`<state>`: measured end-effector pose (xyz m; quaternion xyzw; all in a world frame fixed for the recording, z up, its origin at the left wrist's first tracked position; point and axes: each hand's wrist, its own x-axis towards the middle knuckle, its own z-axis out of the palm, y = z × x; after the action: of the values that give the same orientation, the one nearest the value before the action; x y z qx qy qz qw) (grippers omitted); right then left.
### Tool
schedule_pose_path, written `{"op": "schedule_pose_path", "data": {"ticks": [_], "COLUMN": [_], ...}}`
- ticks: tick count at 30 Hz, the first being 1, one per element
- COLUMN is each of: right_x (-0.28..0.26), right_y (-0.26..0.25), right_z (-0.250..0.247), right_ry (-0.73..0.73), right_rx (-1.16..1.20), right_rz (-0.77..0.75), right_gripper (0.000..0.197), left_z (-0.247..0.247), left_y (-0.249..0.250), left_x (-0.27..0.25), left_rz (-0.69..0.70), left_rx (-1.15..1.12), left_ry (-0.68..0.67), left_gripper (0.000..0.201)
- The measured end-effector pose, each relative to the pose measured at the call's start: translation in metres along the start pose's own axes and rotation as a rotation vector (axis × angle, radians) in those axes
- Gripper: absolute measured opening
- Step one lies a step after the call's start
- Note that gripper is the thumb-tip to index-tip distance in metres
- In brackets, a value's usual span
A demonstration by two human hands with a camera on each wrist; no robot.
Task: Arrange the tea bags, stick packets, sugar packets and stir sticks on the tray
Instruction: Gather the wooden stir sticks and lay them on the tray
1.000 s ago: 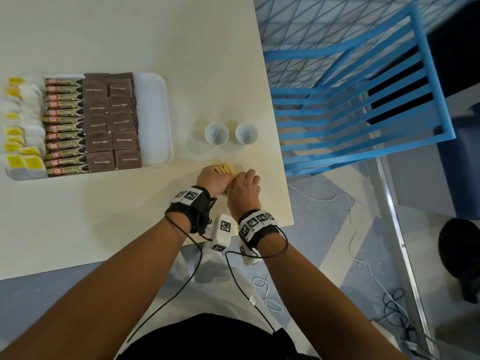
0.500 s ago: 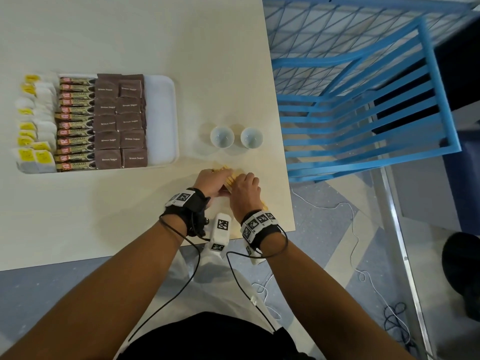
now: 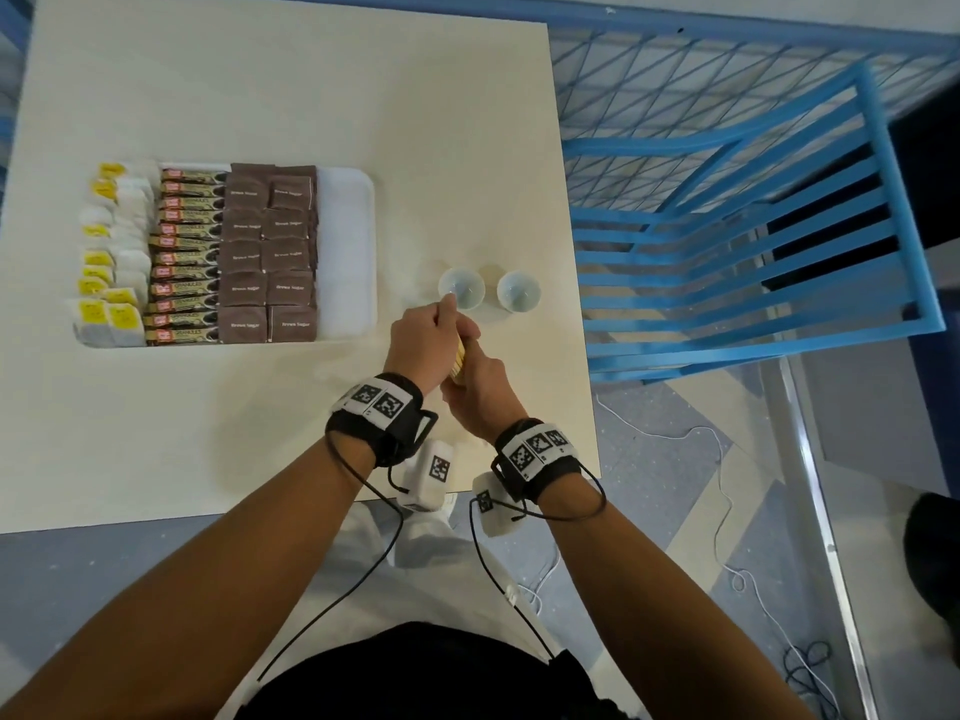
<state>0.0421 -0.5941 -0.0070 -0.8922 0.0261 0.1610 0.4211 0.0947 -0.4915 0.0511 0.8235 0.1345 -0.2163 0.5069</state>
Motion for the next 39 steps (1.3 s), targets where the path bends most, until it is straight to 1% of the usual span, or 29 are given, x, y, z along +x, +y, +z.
{"op": "schedule_pose_path", "data": {"ticks": [2,3,4,5,7,8,9,10,12,14,16,18,19,21,23,24,26,28,31,32,33,34,36,37,38,39], "right_x": [0.001,0.001,0.0,-0.001,-0.002,-0.002,-0.002,-0.001,0.0,0.001,0.003,0.005,0.005,0.008,0.01,0.012,0.016,0.019,0.024,0.024,0.023,0.022,0.018,0.017,0.017,0.017], "right_y": [-0.007,-0.012,-0.019,-0.029,-0.056,-0.072,-0.09,-0.108,-0.139,-0.162,-0.176,-0.185,-0.189,-0.199,-0.21,-0.215,-0.223,-0.227,-0.228,-0.228,-0.228,-0.226,-0.222,-0.221,-0.221,-0.221], "right_z": [-0.003,-0.006,-0.012,-0.02,-0.041,-0.053,-0.065,-0.076,-0.09,-0.088,-0.074,-0.055,-0.047,-0.033,-0.019,-0.012,0.002,0.015,0.026,0.028,0.03,0.033,0.039,0.043,0.045,0.046], "right_ry": [0.033,0.071,0.109,0.155,0.25,0.288,0.331,0.372,0.411,0.417,0.415,0.415,0.422,0.453,0.483,0.497,0.529,0.549,0.552,0.54,0.517,0.482,0.39,0.342,0.297,0.254], "right_rx": [0.019,0.044,0.079,0.127,0.286,0.391,0.491,0.57,0.665,0.697,0.691,0.692,0.708,0.731,0.736,0.74,0.746,0.74,0.744,0.732,0.709,0.678,0.589,0.54,0.494,0.452], "right_rz": [0.015,-0.004,-0.038,-0.075,-0.112,-0.128,-0.154,-0.191,-0.288,-0.349,-0.341,-0.289,-0.261,-0.222,-0.211,-0.202,-0.173,-0.152,-0.126,-0.121,-0.111,-0.097,-0.077,-0.08,-0.08,-0.072], "right_gripper": [0.032,0.028,0.027,0.026,0.014,0.008,0.009,0.012,0.014,0.012,0.011,0.01,0.01,0.013,0.016,0.017,0.017,0.018,0.019,0.017,0.016,0.016,0.021,0.023,0.024,0.024], "left_z": [-0.011,-0.019,-0.027,-0.037,-0.054,-0.061,-0.066,-0.068,-0.073,-0.079,-0.089,-0.105,-0.113,-0.129,-0.14,-0.146,-0.159,-0.172,-0.189,-0.195,-0.201,-0.207,-0.222,-0.228,-0.233,-0.234], "left_y": [0.005,0.008,0.01,0.013,0.016,0.016,0.018,0.019,0.024,0.029,0.033,0.034,0.035,0.035,0.03,0.025,0.019,0.014,0.01,0.013,0.018,0.023,0.038,0.048,0.057,0.063], "left_x": [-0.003,-0.005,-0.005,-0.006,-0.004,-0.003,-0.004,-0.003,-0.009,-0.015,-0.016,-0.018,-0.019,-0.019,-0.016,-0.013,-0.01,-0.01,-0.001,0.004,0.011,0.018,0.026,0.027,0.024,0.022], "left_rz": [0.074,0.11,0.129,0.118,0.027,-0.028,-0.084,-0.145,-0.247,-0.244,-0.225,-0.266,-0.301,-0.353,-0.341,-0.339,-0.355,-0.353,-0.258,-0.229,-0.162,-0.06,0.23,0.381,0.508,0.592], "left_rx": [0.023,-0.014,-0.119,-0.291,-0.679,-0.814,-0.877,-0.89,-0.903,-0.962,-1.064,-1.123,-1.112,-1.025,-0.903,-0.878,-0.89,-0.926,-0.872,-0.807,-0.721,-0.618,-0.456,-0.389,-0.301,-0.18], "left_ry": [-0.059,-0.123,-0.192,-0.246,-0.275,-0.286,-0.313,-0.353,-0.482,-0.616,-0.695,-0.711,-0.698,-0.629,-0.575,-0.552,-0.533,-0.56,-0.647,-0.639,-0.595,-0.522,-0.375,-0.341,-0.345,-0.378], "left_gripper": [0.054,0.053,0.052,0.055,0.066,0.07,0.074,0.076,0.075,0.063,0.048,0.045,0.046,0.038,0.042,0.04,0.037,0.041,0.033,0.033,0.035,0.037,0.042,0.043,0.043,0.043]}}
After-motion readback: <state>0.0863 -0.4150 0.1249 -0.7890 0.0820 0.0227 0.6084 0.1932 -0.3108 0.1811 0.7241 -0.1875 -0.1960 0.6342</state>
